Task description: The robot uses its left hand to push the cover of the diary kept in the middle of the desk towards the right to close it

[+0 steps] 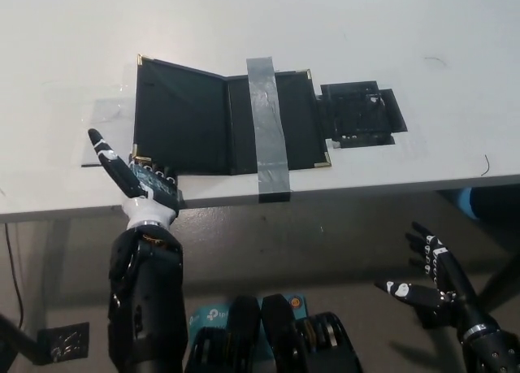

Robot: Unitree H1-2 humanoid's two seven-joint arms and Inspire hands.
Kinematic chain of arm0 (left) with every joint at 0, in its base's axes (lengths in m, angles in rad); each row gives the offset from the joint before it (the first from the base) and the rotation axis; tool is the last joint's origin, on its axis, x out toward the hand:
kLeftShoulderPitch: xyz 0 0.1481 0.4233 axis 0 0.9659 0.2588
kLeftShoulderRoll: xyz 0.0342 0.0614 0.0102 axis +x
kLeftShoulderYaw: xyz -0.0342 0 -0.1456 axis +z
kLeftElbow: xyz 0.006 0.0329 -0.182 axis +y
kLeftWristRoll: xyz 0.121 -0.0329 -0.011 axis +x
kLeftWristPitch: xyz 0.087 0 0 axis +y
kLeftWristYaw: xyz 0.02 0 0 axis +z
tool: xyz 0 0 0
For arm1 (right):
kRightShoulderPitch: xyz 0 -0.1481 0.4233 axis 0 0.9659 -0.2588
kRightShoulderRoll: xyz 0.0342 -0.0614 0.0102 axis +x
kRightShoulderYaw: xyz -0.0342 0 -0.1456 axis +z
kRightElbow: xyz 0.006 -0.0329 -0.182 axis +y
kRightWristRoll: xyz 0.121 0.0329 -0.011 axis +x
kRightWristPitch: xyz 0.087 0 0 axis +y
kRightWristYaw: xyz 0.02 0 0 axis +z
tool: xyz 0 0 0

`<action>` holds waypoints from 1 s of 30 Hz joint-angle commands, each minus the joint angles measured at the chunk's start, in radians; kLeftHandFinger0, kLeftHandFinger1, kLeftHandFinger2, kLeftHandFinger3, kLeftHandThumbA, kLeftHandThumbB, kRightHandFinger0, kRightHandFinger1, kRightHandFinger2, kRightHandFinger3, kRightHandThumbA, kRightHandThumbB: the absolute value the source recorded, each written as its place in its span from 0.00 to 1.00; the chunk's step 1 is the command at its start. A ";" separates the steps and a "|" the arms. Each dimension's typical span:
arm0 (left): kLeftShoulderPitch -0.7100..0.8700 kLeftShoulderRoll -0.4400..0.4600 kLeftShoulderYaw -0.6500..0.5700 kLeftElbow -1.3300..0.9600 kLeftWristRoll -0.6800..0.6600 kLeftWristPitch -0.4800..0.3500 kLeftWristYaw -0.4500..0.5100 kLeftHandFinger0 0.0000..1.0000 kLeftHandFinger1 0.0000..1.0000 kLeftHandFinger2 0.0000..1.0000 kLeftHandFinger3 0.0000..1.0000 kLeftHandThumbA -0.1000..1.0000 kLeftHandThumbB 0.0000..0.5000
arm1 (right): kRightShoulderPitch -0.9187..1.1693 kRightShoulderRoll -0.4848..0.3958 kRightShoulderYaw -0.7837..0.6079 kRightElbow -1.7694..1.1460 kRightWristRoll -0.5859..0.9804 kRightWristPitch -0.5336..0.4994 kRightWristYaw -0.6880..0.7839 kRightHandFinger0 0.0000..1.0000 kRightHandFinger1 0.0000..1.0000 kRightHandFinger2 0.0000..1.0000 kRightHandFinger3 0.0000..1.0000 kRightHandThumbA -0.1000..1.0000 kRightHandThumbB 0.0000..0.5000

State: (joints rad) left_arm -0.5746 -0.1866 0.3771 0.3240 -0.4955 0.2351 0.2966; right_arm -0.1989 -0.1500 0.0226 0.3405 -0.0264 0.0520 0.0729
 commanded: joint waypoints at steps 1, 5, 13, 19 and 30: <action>-0.001 0.021 -0.126 0.003 0.129 0.020 -0.035 1.00 1.00 1.00 1.00 1.00 0.58 | -0.032 -0.021 0.003 -0.036 -0.010 0.001 0.014 0.88 0.96 0.94 1.00 1.00 0.98; 0.003 0.043 -0.226 -0.002 0.164 0.016 -0.053 1.00 1.00 1.00 1.00 1.00 0.64 | -0.036 -0.020 0.005 -0.039 -0.007 0.012 0.018 0.87 0.95 0.93 1.00 1.00 1.00; -0.044 0.111 -0.490 0.040 0.341 0.000 -0.132 1.00 1.00 1.00 1.00 1.00 0.60 | -0.042 -0.017 0.017 -0.039 -0.016 0.004 0.026 0.86 0.94 0.93 1.00 1.00 1.00; -0.073 0.233 -0.736 0.050 0.548 0.117 -0.150 1.00 1.00 1.00 1.00 1.00 0.66 | -0.045 -0.019 0.034 -0.040 -0.020 -0.004 0.042 0.87 0.96 0.95 1.00 1.00 1.00; -0.215 0.491 -1.266 0.108 1.248 0.235 -0.465 1.00 1.00 1.00 1.00 1.00 0.71 | -0.057 -0.007 0.074 -0.045 -0.034 -0.013 0.064 0.87 0.95 0.94 1.00 1.00 0.97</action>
State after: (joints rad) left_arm -0.6562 0.1991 -0.5183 0.3821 0.0896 0.3054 0.2157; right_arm -0.2105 -0.1494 0.0604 0.3379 -0.0417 0.0567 0.0955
